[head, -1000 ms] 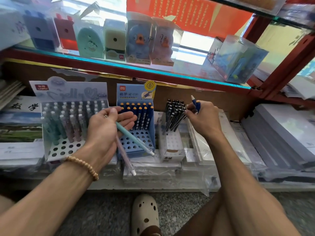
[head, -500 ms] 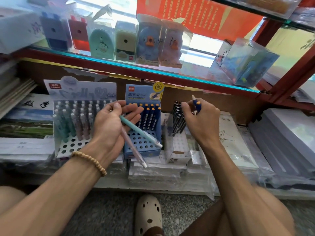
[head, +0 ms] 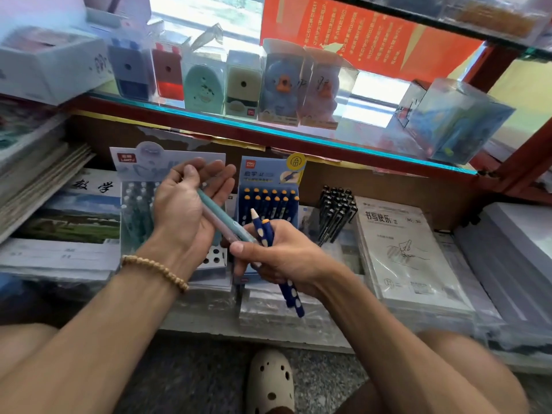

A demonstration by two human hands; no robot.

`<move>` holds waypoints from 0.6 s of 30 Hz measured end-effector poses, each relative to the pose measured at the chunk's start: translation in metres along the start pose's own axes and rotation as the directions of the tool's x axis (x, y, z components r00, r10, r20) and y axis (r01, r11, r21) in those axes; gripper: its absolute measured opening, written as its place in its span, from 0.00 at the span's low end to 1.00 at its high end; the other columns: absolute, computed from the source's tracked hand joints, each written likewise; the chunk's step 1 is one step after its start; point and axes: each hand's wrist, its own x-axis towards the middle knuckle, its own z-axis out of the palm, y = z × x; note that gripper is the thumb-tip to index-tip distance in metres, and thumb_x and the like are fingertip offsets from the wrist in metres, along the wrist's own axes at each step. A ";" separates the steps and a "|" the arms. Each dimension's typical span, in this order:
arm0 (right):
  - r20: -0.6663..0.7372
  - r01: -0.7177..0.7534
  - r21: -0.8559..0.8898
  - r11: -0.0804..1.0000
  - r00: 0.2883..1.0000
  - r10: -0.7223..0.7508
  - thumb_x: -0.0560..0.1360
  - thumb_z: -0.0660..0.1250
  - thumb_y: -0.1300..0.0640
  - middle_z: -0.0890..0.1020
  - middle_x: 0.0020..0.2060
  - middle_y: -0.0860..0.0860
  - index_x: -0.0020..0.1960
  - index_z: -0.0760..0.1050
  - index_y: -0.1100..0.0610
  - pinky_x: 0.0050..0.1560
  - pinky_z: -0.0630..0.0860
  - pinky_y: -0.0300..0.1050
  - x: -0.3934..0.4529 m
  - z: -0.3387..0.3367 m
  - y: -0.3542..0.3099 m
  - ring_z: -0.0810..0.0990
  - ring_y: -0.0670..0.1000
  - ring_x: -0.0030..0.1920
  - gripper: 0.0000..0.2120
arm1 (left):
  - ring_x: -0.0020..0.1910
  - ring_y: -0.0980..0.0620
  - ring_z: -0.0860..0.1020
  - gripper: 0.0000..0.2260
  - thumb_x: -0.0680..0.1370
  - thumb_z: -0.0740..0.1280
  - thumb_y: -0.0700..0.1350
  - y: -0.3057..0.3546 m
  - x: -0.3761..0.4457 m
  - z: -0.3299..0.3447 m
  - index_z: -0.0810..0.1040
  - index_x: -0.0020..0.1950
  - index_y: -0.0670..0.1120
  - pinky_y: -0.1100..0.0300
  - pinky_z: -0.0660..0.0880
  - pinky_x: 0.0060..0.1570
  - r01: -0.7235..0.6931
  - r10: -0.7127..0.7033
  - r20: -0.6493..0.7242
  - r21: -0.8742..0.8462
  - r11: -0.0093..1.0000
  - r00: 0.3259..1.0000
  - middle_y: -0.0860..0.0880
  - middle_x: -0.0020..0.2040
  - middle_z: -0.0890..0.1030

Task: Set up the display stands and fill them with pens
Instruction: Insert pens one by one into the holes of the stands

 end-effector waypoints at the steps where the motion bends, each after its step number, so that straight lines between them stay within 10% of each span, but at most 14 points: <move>1: -0.020 0.006 -0.023 1.000 1.000 -0.006 0.80 0.67 0.58 0.82 0.33 0.54 0.46 0.77 0.57 0.22 0.57 0.40 0.000 -0.001 -0.002 0.61 0.50 0.24 0.05 | 0.51 0.45 0.85 0.10 0.85 0.53 0.42 0.002 0.000 -0.001 0.73 0.52 0.44 0.51 0.81 0.53 0.008 -0.008 0.004 0.009 1.000 1.000 0.46 0.43 0.84; 5: -0.087 0.038 -0.112 0.993 0.995 -0.048 0.80 0.67 0.56 0.79 0.30 0.52 0.48 0.79 0.62 0.23 0.60 0.37 -0.003 -0.018 -0.012 0.64 0.49 0.25 0.09 | 0.49 0.47 0.85 0.08 0.85 0.56 0.43 0.010 -0.003 -0.008 0.73 0.52 0.45 0.52 0.81 0.47 0.061 -0.080 0.056 0.278 0.959 0.995 0.45 0.46 0.84; 9: -0.126 0.055 -0.114 0.992 0.990 -0.069 0.78 0.69 0.56 0.77 0.28 0.53 0.49 0.80 0.62 0.22 0.60 0.37 -0.006 -0.037 -0.019 0.64 0.48 0.23 0.08 | 0.32 0.55 0.81 0.06 0.79 0.66 0.45 0.029 -0.003 -0.023 0.78 0.47 0.42 0.64 0.78 0.31 -0.041 -0.107 0.142 0.767 0.641 0.984 0.45 0.40 0.82; 18: 0.042 0.041 -0.054 0.998 0.998 -0.038 0.72 0.72 0.54 0.80 0.30 0.55 0.52 0.82 0.61 0.20 0.61 0.34 0.003 -0.037 -0.025 0.66 0.45 0.21 0.13 | 0.27 0.59 0.72 0.14 0.69 0.67 0.57 0.069 -0.013 -0.035 0.83 0.44 0.49 0.66 0.68 0.26 -0.332 -0.451 0.337 0.939 0.092 0.827 0.53 0.33 0.80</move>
